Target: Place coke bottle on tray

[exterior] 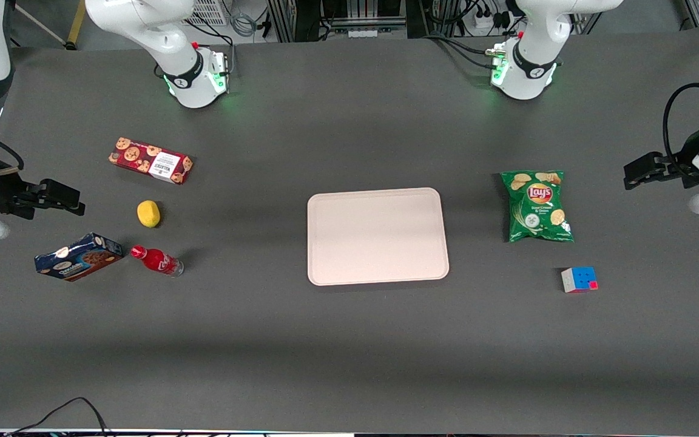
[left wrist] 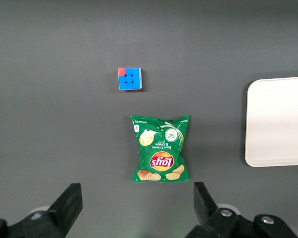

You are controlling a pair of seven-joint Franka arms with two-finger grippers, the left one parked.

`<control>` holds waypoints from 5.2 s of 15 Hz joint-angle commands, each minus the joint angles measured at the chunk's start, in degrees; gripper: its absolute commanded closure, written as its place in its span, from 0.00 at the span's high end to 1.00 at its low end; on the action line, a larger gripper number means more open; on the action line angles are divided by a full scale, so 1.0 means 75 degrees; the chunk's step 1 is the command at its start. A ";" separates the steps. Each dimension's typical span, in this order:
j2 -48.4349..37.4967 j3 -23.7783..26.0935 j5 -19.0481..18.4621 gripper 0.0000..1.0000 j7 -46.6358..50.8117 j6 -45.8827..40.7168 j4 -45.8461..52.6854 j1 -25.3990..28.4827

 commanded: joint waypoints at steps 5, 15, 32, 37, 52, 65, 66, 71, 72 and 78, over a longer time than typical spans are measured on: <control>0.0042 -0.0032 -0.0091 1.00 0.0155 -0.0073 0.0051 0.0022; -0.0075 0.0038 -0.0149 1.00 -0.0243 0.3274 -0.2913 0.0116; 0.0652 0.0073 -0.0419 1.00 -0.0689 0.6231 -0.4860 0.0081; 0.0652 0.0073 -0.0419 0.63 -0.0900 0.6231 -0.4872 0.0034; 0.0253 0.0097 -0.0325 0.00 -0.0877 0.3952 -0.3294 0.0140; 0.0533 0.2101 -0.0196 0.00 0.2587 -0.0388 0.0856 0.0758; 0.0662 0.2101 -0.0196 0.00 0.3045 -0.0506 0.1067 0.1120; 0.2113 0.2089 -0.0196 0.00 0.5354 -0.0111 0.1924 0.2633; 0.2372 0.2101 -0.0196 0.00 0.5602 0.0390 0.1913 0.2740; 0.3837 0.2323 -0.1110 0.00 0.6692 0.2021 0.1761 0.3280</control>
